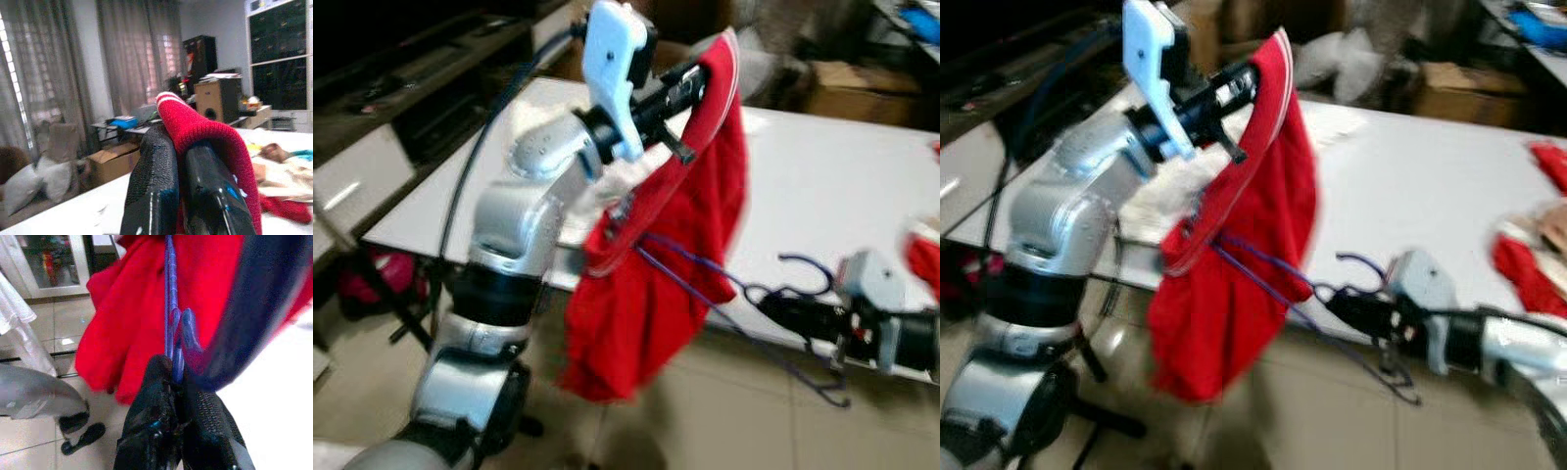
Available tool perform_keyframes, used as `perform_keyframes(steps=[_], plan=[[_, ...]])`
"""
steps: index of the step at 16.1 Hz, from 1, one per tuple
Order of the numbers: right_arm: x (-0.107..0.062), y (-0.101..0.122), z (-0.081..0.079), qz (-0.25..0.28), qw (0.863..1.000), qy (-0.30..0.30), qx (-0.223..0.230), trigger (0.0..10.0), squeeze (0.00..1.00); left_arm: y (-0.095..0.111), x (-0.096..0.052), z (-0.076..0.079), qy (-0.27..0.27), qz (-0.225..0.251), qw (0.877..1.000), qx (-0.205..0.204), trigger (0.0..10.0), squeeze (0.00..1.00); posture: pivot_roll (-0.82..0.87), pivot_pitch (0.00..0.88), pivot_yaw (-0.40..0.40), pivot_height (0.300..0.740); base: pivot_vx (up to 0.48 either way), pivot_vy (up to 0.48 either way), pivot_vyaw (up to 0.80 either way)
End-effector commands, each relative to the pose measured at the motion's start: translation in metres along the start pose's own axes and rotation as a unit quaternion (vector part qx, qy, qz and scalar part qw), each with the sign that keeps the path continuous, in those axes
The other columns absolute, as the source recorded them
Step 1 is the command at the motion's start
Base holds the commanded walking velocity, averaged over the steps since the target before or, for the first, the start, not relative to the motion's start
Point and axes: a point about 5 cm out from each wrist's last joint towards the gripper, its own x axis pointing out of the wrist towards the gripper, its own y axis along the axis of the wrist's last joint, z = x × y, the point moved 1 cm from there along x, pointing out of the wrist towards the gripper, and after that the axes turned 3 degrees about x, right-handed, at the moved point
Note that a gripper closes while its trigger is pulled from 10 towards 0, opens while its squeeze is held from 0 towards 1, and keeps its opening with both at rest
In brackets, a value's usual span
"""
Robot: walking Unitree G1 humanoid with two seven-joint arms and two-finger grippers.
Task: Hang hanger
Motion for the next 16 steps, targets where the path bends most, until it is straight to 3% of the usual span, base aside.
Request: perform_keyframes(steps=[1, 4, 5, 6, 7, 8, 9, 11, 12, 13, 15, 16], plan=[[-0.002, 0.001, 0.005, -0.001, 1.0, -0.016, -0.008, 10.0, 0.0, 0.01, 0.006, 0.012, -0.034, 0.021, 0.999, -0.003, 10.0, 0.0, 0.05, 0.0, -0.006, 0.74, 0.405, 0.0, 0.0], [-0.008, 0.027, 0.037, 0.019, 0.993, -0.085, -0.079, 10.0, 0.0, 0.027, 0.005, 0.013, -0.05, 0.057, 0.997, -0.032, 10.0, 0.0, 0.05, 0.0, -0.003, 0.74, 0.405, 0.0, 0.0], [-0.022, 0.056, 0.08, 0.058, 0.965, -0.222, -0.125, 10.0, 0.0, 0.04, 0.004, 0.008, -0.049, 0.087, 0.994, -0.049, 10.0, 0.0, 0.05, 0.0, -0.009, 0.74, 0.401, 0.0, 0.0], [-0.028, 0.068, 0.094, 0.077, 0.949, -0.272, -0.136, 10.0, 0.0, 0.045, 0.004, 0.007, -0.049, 0.097, 0.993, -0.055, 10.0, 0.0, 0.05, 0.0, -0.011, 0.74, 0.401, 0.0, 0.0], [-0.05, 0.106, 0.119, 0.165, 0.892, -0.39, -0.16, 10.0, 0.0, 0.054, 0.003, 0.003, -0.048, 0.116, 0.99, -0.062, 10.0, 0.0, 0.06, 0.0, -0.018, 0.74, 0.398, 0.0, 0.0], [-0.066, 0.127, 0.127, 0.224, 0.856, -0.437, -0.161, 10.0, 0.0, 0.059, 0.002, 0.001, -0.045, 0.127, 0.989, -0.065, 10.0, 0.0, 0.06, 0.0, -0.021, 0.74, 0.401, 0.0, 0.0], [-0.097, 0.162, 0.131, 0.328, 0.784, -0.499, -0.17, 10.0, 0.0, 0.07, -0.001, -0.005, -0.034, 0.153, 0.985, -0.077, 10.0, 0.0, 0.07, 0.0, -0.028, 0.74, 0.405, 0.0, 0.0], [-0.105, 0.177, 0.13, 0.366, 0.749, -0.514, -0.202, 10.0, 0.0, 0.076, -0.003, -0.011, -0.022, 0.168, 0.982, -0.086, 10.0, 0.0, 0.07, 0.0, -0.031, 0.74, 0.407, 0.0, 0.0], [-0.091, 0.17, 0.131, 0.354, 0.765, -0.499, -0.202, 10.0, 0.0, 0.075, -0.003, -0.012, -0.015, 0.165, 0.982, -0.086, 10.0, 0.0, 0.07, 0.0, -0.031, 0.74, 0.405, 0.0, 0.0], [-0.073, 0.157, 0.132, 0.321, 0.789, -0.48, -0.211, 10.0, 0.0, 0.07, -0.005, -0.015, -0.005, 0.152, 0.985, -0.084, 10.0, 0.0, 0.07, 0.0, -0.029, 0.74, 0.405, 0.0, 0.0], [-0.021, 0.097, 0.122, 0.217, 0.872, -0.39, -0.2, 10.0, 0.0, 0.038, -0.005, -0.014, 0.025, 0.088, 0.994, -0.063, 10.0, 0.0, 0.07, 0.0, -0.025, 0.74, 0.178, 0.0, 0.0], [-0.012, 0.079, 0.118, 0.187, 0.889, -0.371, -0.192, 10.0, 0.0, 0.029, -0.003, -0.011, 0.03, 0.069, 0.995, -0.062, 10.0, 0.0, 0.07, 0.0, -0.022, 0.74, 0.0, 0.0, 0.0]])
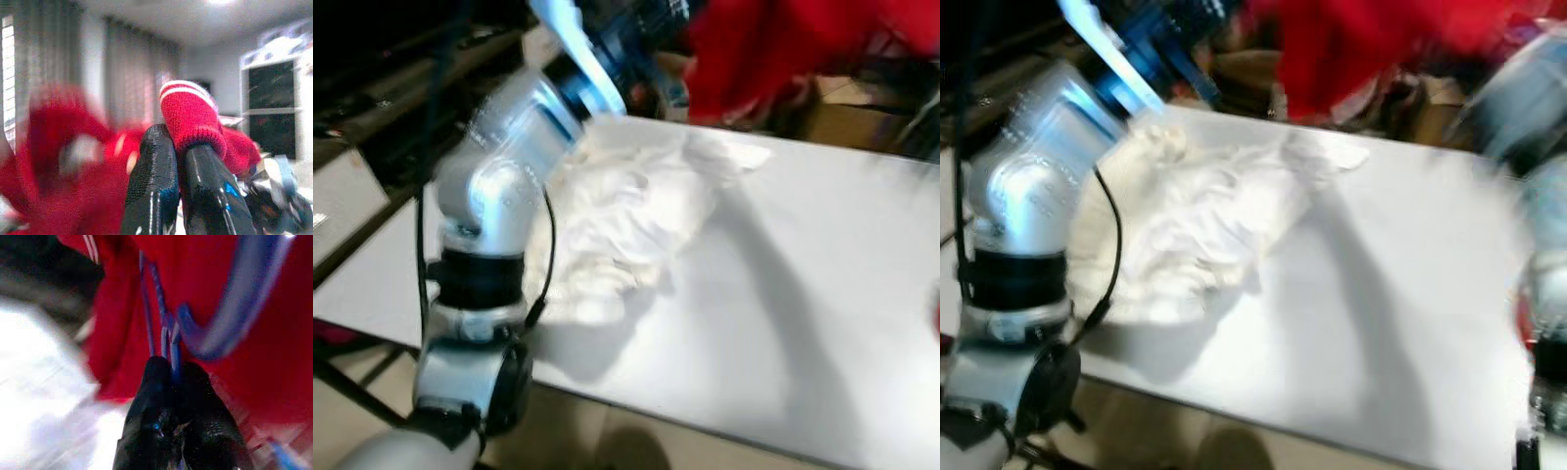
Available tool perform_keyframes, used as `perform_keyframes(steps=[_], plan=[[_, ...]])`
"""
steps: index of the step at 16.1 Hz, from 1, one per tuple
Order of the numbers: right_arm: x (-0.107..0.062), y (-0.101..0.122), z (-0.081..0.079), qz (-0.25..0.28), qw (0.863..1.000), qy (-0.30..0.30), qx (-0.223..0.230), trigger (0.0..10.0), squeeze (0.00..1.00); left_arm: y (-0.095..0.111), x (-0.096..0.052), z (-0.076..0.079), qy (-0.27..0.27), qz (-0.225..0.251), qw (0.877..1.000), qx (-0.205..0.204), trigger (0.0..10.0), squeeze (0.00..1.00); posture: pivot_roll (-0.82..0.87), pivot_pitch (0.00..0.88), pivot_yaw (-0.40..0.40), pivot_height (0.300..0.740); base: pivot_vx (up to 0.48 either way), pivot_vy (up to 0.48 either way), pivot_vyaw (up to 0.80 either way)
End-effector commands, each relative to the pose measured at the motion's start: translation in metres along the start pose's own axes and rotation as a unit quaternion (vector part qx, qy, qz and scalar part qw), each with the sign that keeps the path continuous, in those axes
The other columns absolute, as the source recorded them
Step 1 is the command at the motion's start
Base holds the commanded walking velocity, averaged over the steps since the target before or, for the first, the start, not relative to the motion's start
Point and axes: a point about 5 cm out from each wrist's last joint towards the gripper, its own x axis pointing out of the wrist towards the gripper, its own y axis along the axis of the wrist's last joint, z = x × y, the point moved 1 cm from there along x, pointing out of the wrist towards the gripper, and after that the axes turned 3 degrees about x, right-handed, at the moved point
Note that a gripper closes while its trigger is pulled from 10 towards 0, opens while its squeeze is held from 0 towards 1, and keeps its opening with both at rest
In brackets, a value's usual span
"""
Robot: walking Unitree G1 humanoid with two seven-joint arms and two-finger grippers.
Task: Hang hanger
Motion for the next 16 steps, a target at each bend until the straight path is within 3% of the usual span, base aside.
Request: perform_keyframes(steps=[1, 2, 3, 4, 5, 9, 11, 12, 14, 15, 16], plan=[[-0.006, -0.02, -0.027, -0.046, 0.997, 0.063, 0.001, 10.0, 0.0, -0.028, -0.005, -0.004, 0.033, -0.05, 0.998, -0.001, 10.0, 0.0, 0.07, 0.0, -0.02, 0.74, 0.0, 0.0, 0.0], [-0.018, -0.037, -0.044, -0.075, 0.992, 0.099, 0.005, 10.0, 0.0, -0.051, -0.009, -0.003, 0.047, -0.092, 0.995, 0.01, 10.0, 0.0, 0.07, 0.0, -0.015, 0.74, 0.0, 0.0, 0.0], [-0.041, -0.055, -0.067, -0.115, 0.982, 0.148, 0.03, 10.0, 0.0, -0.091, -0.022, -0.005, 0.079, -0.16, 0.984, 0.023, 10.0, 0.0, 0.06, 0.0, -0.006, 0.74, 0.0, 0.0, 0.0], [-0.048, -0.058, -0.074, -0.124, 0.978, 0.163, 0.038, 10.0, 0.0, -0.104, -0.027, -0.006, 0.093, -0.181, 0.979, 0.024, 10.0, 0.0, 0.06, 0.0, -0.001, 0.74, 0.0, 0.0, 0.0], [-0.066, -0.062, -0.084, -0.142, 0.969, 0.193, 0.049, 10.0, 0.0, -0.129, -0.04, -0.012, 0.134, -0.23, 0.962, 0.055, 10.0, 0.0, 0.06, 0.0, 0.003, 0.74, 0.0, 0.0, 0.0], [-0.08, -0.055, -0.082, -0.154, 0.962, 0.22, 0.057, 10.0, 0.0, -0.123, -0.033, -0.027, 0.163, -0.216, 0.959, 0.079, 10.0, 0.0, 0.05, 0.0, 0.016, 0.74, 0.0, 0.0, 0.0], [-0.086, -0.049, -0.082, -0.16, 0.952, 0.253, 0.059, 10.0, 0.0, -0.109, -0.021, -0.043, 0.199, -0.18, 0.96, 0.085, 10.0, 0.0, 0.05, 0.0, 0.015, 0.74, 0.0, 0.0, 0.0], [-0.087, -0.045, -0.078, -0.164, 0.948, 0.268, 0.044, 10.0, 0.0, -0.099, -0.017, -0.056, 0.233, -0.164, 0.954, 0.095, 10.0, 0.0, 0.05, 0.0, 0.014, 0.74, 0.0, 0.0, 0.0], [-0.091, -0.031, -0.069, -0.158, 0.942, 0.293, 0.048, 10.0, 0.0, -0.103, -0.022, -0.066, 0.242, -0.187, 0.944, 0.124, 10.0, 0.0, 0.05, 0.0, 0.013, 0.74, 0.0, 0.0, 0.0], [-0.09, -0.016, -0.06, -0.128, 0.946, 0.289, 0.073, 10.0, 0.0, -0.119, -0.035, -0.066, 0.228, -0.228, 0.935, 0.148, 10.0, 0.0, 0.05, 0.0, 0.013, 0.74, 0.0, 0.0, 0.0], [-0.09, -0.012, -0.058, -0.12, 0.947, 0.287, 0.079, 10.0, 0.0, -0.123, -0.038, -0.065, 0.223, -0.238, 0.933, 0.152, 10.0, 0.0, 0.05, 0.0, 0.013, 0.74, 0.0, 0.0, 0.0]])
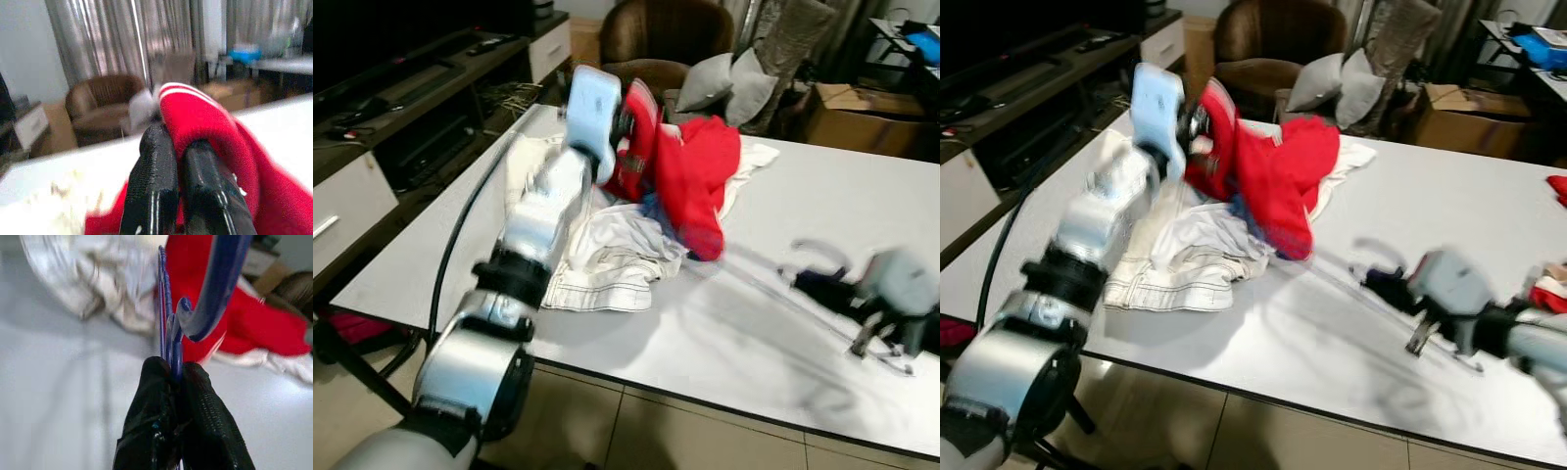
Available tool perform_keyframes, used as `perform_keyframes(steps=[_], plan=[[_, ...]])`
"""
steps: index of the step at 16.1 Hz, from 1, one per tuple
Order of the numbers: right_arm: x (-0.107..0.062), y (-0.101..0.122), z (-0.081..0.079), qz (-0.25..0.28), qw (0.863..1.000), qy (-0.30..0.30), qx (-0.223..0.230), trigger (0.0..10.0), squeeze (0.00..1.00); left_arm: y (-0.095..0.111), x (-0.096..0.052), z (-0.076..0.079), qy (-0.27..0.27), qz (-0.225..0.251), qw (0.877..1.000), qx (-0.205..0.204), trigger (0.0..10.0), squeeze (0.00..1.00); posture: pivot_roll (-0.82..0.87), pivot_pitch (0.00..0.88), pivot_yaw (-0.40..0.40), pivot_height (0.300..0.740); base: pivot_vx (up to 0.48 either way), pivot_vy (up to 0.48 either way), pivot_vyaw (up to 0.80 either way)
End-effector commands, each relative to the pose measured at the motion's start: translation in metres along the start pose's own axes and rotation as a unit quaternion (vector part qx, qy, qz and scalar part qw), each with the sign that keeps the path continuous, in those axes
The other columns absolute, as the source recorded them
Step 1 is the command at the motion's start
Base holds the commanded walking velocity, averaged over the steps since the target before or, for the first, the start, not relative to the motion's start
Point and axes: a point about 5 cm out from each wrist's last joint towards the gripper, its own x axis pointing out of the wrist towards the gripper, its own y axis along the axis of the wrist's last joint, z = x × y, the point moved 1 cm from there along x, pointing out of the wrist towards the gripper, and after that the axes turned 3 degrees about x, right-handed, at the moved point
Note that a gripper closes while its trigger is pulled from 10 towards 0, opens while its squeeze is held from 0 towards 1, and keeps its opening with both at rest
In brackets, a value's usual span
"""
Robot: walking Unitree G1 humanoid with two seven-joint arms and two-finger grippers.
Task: Hang hanger
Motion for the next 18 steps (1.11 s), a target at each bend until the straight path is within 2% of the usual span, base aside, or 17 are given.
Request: perform_keyframes(steps=[1, 2, 3, 4, 6, 7, 10, 11, 12, 13, 15, 16, 17, 18], plan=[[-0.009, 0.018, 0.006, 0.036, 0.999, 0.001, 0.006, 10.0, 0.0, -0.02, -0.007, 0.003, -0.027, -0.039, 0.998, 0.032, 10.0, 0.0, 0.05, 0.0, 0.015, 0.74, 0.0, 0.0, 0.0], [-0.017, 0.032, 0.009, 0.075, 0.997, 0.003, 0.02, 10.0, 0.0, -0.043, -0.017, 0.005, -0.056, -0.076, 0.995, 0.043, 10.0, 0.0, 0.05, 0.0, 0.015, 0.74, 0.0, 0.0, 0.0], [-0.023, 0.04, 0.01, 0.106, 0.994, 0.003, 0.033, 10.0, 0.0, -0.055, -0.026, 0.004, -0.075, -0.094, 0.992, 0.036, 10.0, 0.76, 0.05, 0.0, 0.013, 0.74, 0.0, 0.0, 0.0], [-0.026, 0.045, 0.012, 0.129, 0.991, -0.001, 0.046, 10.0, 0.0, -0.06, -0.034, 0.0, -0.087, -0.102, 0.991, 0.028, 10.0, 1.0, 0.04, 0.004, 0.011, 0.74, 0.0, 0.0, 0.0], [-0.027, 0.049, 0.012, 0.16, 0.984, -0.008, 0.082, 10.0, 0.0, -0.061, -0.055, -0.008, -0.127, -0.111, 0.985, 0.02, 10.0, 1.0, 0.05, 0.009, 0.013, 0.74, 0.0, 0.0, 0.0], [-0.027, 0.049, 0.012, 0.16, 0.984, -0.008, 0.082, 10.0, 0.0, -0.061, -0.055, -0.008, -0.127, -0.111, 0.985, 0.02, 10.0, 1.0, 0.05, 0.009, 0.013, 0.74, 0.0, 0.0, 0.0], [-0.009, 0.034, 0.011, 0.142, 0.979, -0.074, 0.124, 10.0, 0.0, -0.034, -0.097, -0.019, -0.21, -0.101, 0.971, -0.049, 10.0, 1.0, 0.06, 0.014, 0.016, 0.74, 0.0, 0.0, 0.0], [-0.006, 0.032, 0.011, 0.142, 0.977, -0.086, 0.135, 10.0, 0.0, -0.029, -0.105, -0.02, -0.228, -0.102, 0.967, -0.054, 10.0, 1.0, 0.06, 0.015, 0.016, 0.74, 0.0, 0.0, 0.0], [0.001, 0.032, 0.014, 0.165, 0.963, -0.126, 0.171, 10.0, 0.0, -0.018, -0.133, -0.018, -0.288, -0.116, 0.948, -0.072, 10.0, 1.0, 0.07, 0.018, 0.017, 0.74, 0.0, 0.0, 0.0], [0.005, 0.035, 0.015, 0.179, 0.956, -0.143, 0.186, 10.0, 0.0, -0.013, -0.144, -0.017, -0.301, -0.116, 0.943, -0.084, 10.0, 1.0, 0.07, 0.015, 0.02, 0.74, 0.0, 0.0, 0.0], [0.011, 0.037, 0.014, 0.201, 0.938, -0.194, 0.204, 10.0, 0.0, 0.001, -0.147, -0.018, -0.258, -0.065, 0.957, -0.111, 10.0, 1.0, 0.08, 0.0, 0.032, 0.74, 0.0, 0.0, 0.0], [0.014, 0.039, 0.012, 0.209, 0.925, -0.23, 0.218, 10.0, 0.0, 0.008, -0.143, -0.023, -0.196, -0.033, 0.973, -0.119, 10.0, 1.0, 0.07, 0.0, 0.032, 0.74, 0.0, 0.0, 0.0], [0.015, 0.04, 0.011, 0.211, 0.92, -0.241, 0.226, 10.0, 0.0, 0.011, -0.142, -0.024, -0.177, -0.026, 0.976, -0.124, 10.0, 1.0, 0.07, 0.0, 0.032, 0.74, 0.0, 0.0, 0.0], [0.019, 0.042, 0.008, 0.204, 0.915, -0.265, 0.227, 10.0, 0.0, 0.017, -0.139, -0.029, -0.137, -0.007, 0.983, -0.122, 10.0, 0.76, 0.05, 0.015, -0.002, 0.74, 0.0, 0.0, 0.0]])
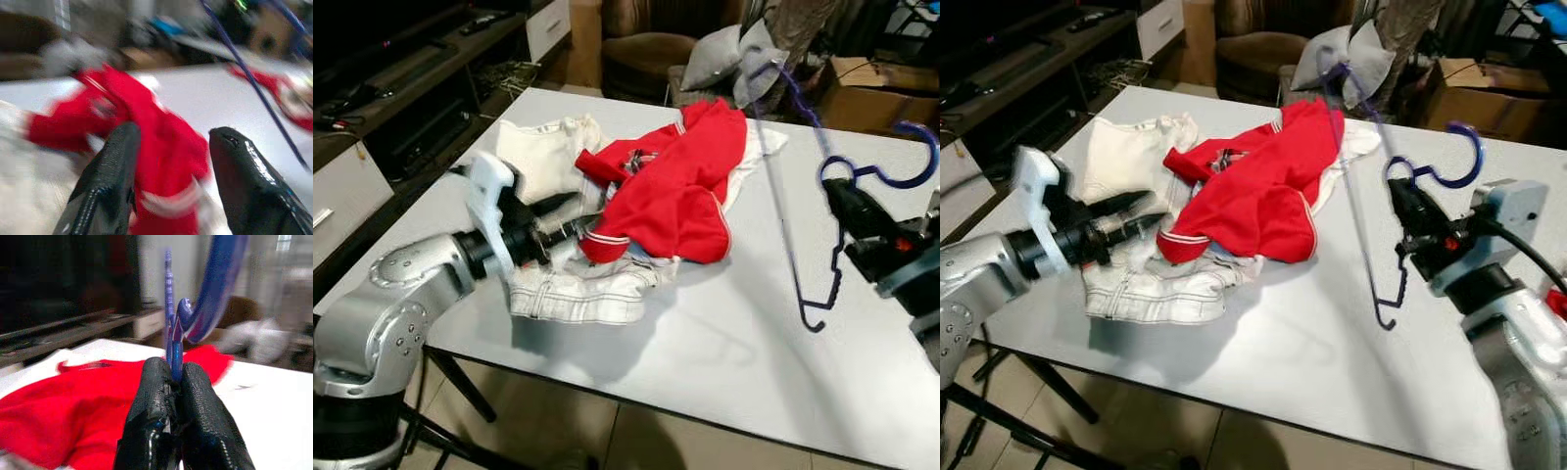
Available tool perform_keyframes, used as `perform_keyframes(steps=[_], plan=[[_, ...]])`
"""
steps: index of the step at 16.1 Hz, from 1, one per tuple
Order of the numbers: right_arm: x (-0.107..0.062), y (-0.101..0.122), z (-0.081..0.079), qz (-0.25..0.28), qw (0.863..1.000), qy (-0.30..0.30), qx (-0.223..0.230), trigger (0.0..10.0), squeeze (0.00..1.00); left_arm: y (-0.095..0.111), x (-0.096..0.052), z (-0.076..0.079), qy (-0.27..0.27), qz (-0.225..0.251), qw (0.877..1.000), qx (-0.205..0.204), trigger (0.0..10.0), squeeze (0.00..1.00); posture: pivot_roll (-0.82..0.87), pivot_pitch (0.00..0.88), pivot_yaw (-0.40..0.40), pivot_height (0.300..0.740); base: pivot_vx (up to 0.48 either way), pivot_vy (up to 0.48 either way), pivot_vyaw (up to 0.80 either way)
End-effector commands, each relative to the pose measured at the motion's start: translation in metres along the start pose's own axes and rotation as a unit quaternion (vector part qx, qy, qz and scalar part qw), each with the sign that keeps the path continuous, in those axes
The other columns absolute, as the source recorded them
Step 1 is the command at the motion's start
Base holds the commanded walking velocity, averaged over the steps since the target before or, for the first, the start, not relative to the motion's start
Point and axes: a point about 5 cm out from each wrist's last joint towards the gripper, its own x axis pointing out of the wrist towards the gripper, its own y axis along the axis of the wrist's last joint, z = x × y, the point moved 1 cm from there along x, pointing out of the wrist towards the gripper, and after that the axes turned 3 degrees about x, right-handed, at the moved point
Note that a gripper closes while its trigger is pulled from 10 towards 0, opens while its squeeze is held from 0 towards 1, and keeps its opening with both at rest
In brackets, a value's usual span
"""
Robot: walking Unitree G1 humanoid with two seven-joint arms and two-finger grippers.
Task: Hang hanger
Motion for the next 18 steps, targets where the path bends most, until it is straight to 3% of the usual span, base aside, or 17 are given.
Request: perform_keyframes(steps=[1, 2, 3, 4, 5, 6, 7, 8, 11, 13, 15, 18], plan=[[0.003, 0.006, -0.012, 0.011, 0.999, -0.034, -0.01, 10.0, 0.0, 0.024, 0.007, -0.009, 0.087, 0.054, 0.994, 0.022, 10.0, 0.25, 0.04, 0.03, -0.006, 0.74, 0.0, 0.0, 0.0], [0.003, 0.006, -0.014, 0.013, 0.999, -0.035, -0.005, 10.0, 0.0, 0.03, 0.01, -0.007, 0.097, 0.077, 0.992, 0.027, 10.0, 0.05, 0.05, 0.033, -0.004, 0.74, 0.0, 0.0, 0.0], [0.001, -0.003, -0.02, -0.003, 1.0, -0.021, -0.016, 10.0, 0.0, 0.036, 0.02, 0.001, 0.116, 0.11, 0.987, 0.02, 10.0, 0.0, 0.04, 0.015, 0.004, 0.74, 0.0, 0.0, 0.0], [-0.002, -0.008, -0.019, -0.01, 0.999, -0.051, -0.017, 10.0, 0.0, 0.032, 0.027, 0.011, 0.113, 0.102, 0.988, 0.034, 10.0, 0.0, 0.04, 0.0, 0.012, 0.74, 0.0, 0.0, 0.0], [-0.004, -0.012, -0.023, -0.013, 0.997, -0.068, 0.015, 10.0, 0.0, 0.022, 0.031, 0.02, 0.102, 0.076, 0.99, 0.062, 10.0, 0.0, 0.03, 0.0, 0.014, 0.74, 0.0, 0.0, 0.0], [-0.004, -0.012, -0.023, -0.013, 0.997, -0.068, 0.015, 10.0, 0.0, 0.022, 0.031, 0.02, 0.102, 0.076, 0.99, 0.062, 10.0, 0.0, 0.03, 0.0, 0.014, 0.74, 0.0, 0.0, 0.0], [-0.005, -0.02, -0.034, -0.034, 0.997, -0.068, 0.019, 10.0, 0.0, 0.002, 0.036, 0.025, 0.102, 0.044, 0.992, 0.062, 10.0, 0.0, 0.03, 0.011, -0.006, 0.74, 0.0, 0.0, 0.0], [-0.003, -0.026, -0.044, -0.051, 0.997, -0.064, 0.009, 10.0, 0.0, -0.012, 0.038, 0.023, 0.13, 0.032, 0.991, 0.028, 10.0, 0.0, 0.02, 0.026, 0.004, 0.74, 0.0, -0.428, 0.0], [-0.007, -0.037, -0.045, -0.065, 0.995, -0.079, 0.008, 10.0, 0.0, -0.04, 0.032, 0.023, 0.168, -0.003, 0.985, 0.041, 10.0, 0.0, 0.04, 0.01, 0.016, 0.74, 0.0, -0.428, 0.0], [-0.006, -0.045, -0.046, -0.072, 0.993, -0.097, 0.017, 10.0, 0.0, -0.05, 0.026, 0.023, 0.17, -0.026, 0.983, 0.061, 10.0, 0.0, 0.04, 0.005, 0.015, 0.74, 0.0, -0.428, -0.29], [0.002, -0.048, -0.049, -0.071, 0.991, -0.11, 0.015, 10.0, 0.0, -0.047, 0.028, 0.018, 0.183, -0.017, 0.981, 0.064, 10.0, 0.0, 0.04, 0.017, 0.005, 0.74, 0.0, -0.428, -0.71], [-0.002, -0.047, -0.047, -0.063, 0.991, -0.118, 0.006, 10.0, 0.0, -0.05, 0.029, 0.021, 0.182, -0.014, 0.981, 0.065, 10.0, 0.0, 0.03, 0.008, 0.005, 0.74, 0.0, -0.426, -0.21]])
